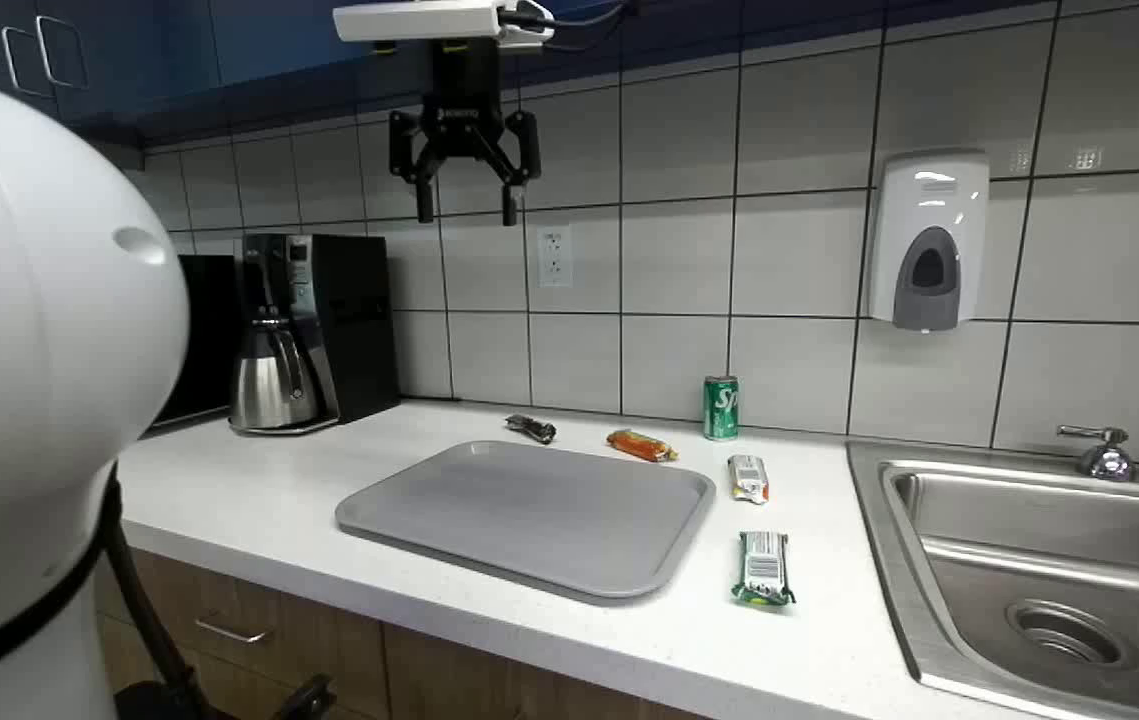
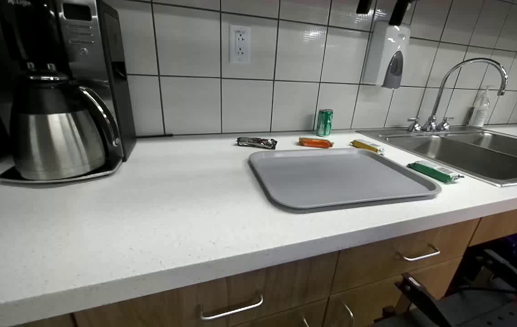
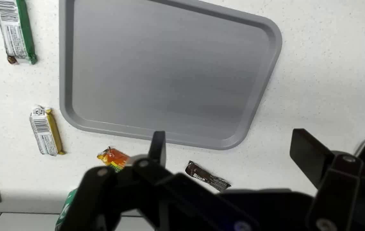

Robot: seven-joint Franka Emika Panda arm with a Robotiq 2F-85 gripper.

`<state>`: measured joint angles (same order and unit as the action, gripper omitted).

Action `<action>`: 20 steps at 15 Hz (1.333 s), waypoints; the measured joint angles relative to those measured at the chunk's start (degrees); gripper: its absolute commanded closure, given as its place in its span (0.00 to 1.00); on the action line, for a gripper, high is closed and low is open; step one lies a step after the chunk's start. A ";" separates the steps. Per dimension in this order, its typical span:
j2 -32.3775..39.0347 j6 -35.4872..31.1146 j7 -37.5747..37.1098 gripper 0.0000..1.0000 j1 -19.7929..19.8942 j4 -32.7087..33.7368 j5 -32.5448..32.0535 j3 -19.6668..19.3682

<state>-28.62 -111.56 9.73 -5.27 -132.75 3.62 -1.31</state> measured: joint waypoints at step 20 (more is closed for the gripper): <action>1.61 -4.13 0.05 0.00 -0.71 -8.81 -2.74 3.29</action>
<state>-27.02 -115.69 9.78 -5.98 -141.56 0.88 1.98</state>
